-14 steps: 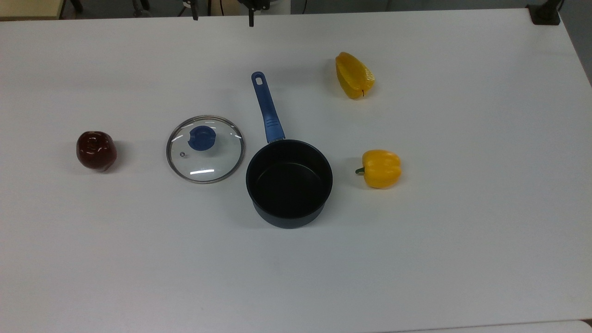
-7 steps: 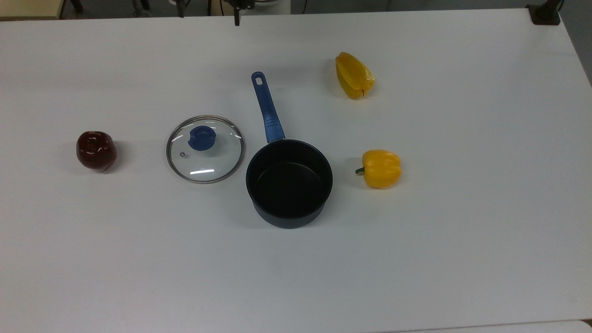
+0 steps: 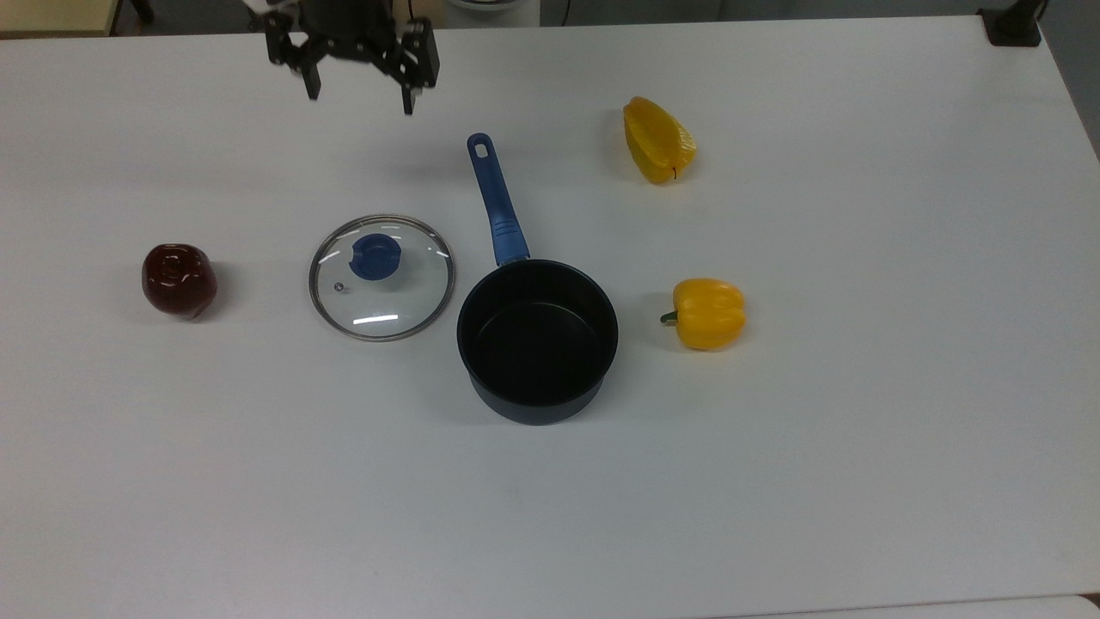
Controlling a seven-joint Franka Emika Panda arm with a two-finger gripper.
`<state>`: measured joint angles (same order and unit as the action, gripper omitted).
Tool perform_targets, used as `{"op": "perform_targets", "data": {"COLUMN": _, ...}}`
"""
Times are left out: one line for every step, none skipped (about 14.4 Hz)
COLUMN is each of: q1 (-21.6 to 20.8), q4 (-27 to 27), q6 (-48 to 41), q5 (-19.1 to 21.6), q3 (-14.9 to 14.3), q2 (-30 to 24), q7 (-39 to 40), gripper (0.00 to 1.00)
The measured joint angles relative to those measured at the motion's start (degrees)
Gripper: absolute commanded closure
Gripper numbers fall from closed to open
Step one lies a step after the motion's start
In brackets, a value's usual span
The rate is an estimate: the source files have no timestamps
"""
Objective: Close lid
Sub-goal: 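Move the gripper down over the glass lid's blue knob, then close the gripper on the blue knob of the glass lid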
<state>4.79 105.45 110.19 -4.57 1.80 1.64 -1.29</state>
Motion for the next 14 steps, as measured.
{"op": "perform_targets", "data": {"q1": 0.2, "q4": 2.1, "q6": 2.4, "q5": 0.0, "q3": 0.0, "q2": 0.1, "q7": 0.4, "gripper": 0.00}}
{"op": "perform_targets", "data": {"q1": 0.4, "q4": 4.2, "q6": 4.9, "q5": 0.0, "q3": 0.0, "q2": 0.4, "q7": 0.8, "gripper": 0.00}}
{"op": "perform_targets", "data": {"q1": 0.5, "q4": 6.8, "q6": 8.6, "q5": 0.0, "q3": 0.0, "q2": 1.1, "q7": 0.9, "gripper": 0.00}}
{"op": "perform_targets", "data": {"q1": 0.6, "q4": 8.4, "q6": 11.7, "q5": 0.0, "q3": 0.0, "q2": 1.9, "q7": 1.0, "gripper": 0.00}}
{"op": "perform_targets", "data": {"q1": 0.7, "q4": 9.8, "q6": 15.1, "q5": 0.0, "q3": 0.0, "q2": 2.8, "q7": 1.1, "gripper": 0.00}}
{"op": "perform_targets", "data": {"q1": 0.8, "q4": 10.9, "q6": 18.5, "q5": -0.1, "q3": 0.0, "q2": 4.1, "q7": 1.1, "gripper": 0.00}}
{"op": "perform_targets", "data": {"q1": 1.1, "q4": 11.5, "q6": 21.4, "q5": -0.1, "q3": 0.0, "q2": 5.5, "q7": 1.1, "gripper": 0.00}}
{"op": "perform_targets", "data": {"q1": 1.5, "q4": 11.8, "q6": 24.3, "q5": -0.1, "q3": 0.0, "q2": 6.8, "q7": 1.2, "gripper": 0.00}}
{"op": "perform_targets", "data": {"q1": 1.9, "q4": 11.8, "q6": 27.5, "q5": -0.1, "q3": 0.0, "q2": 8.2, "q7": 1.5, "gripper": 0.00}}
{"op": "perform_targets", "data": {"q1": 2.1, "q4": 11.8, "q6": 30.4, "q5": -0.1, "q3": 0.0, "q2": 9.4, "q7": 2.4, "gripper": 0.00}}
{"op": "perform_targets", "data": {"q1": 2.3, "q4": 11.8, "q6": 33.1, "q5": -0.1, "q3": 0.0, "q2": 10.4, "q7": 3.4, "gripper": 0.00}}
{"op": "perform_targets", "data": {"q1": 2.5, "q4": 11.8, "q6": 35.4, "q5": -0.1, "q3": 0.0, "q2": 11.2, "q7": 4.6, "gripper": 0.00}}
{"op": "perform_targets", "data": {"q1": 2.8, "q4": 11.8, "q6": 36.9, "q5": -0.1, "q3": 0.0, "q2": 11.8, "q7": 5.7, "gripper": 0.00}}
{"op": "perform_targets", "data": {"q1": 3.1, "q4": 11.8, "q6": 37.7, "q5": -0.1, "q3": 0.0, "q2": 12.2, "q7": 7.1, "gripper": 0.00}}
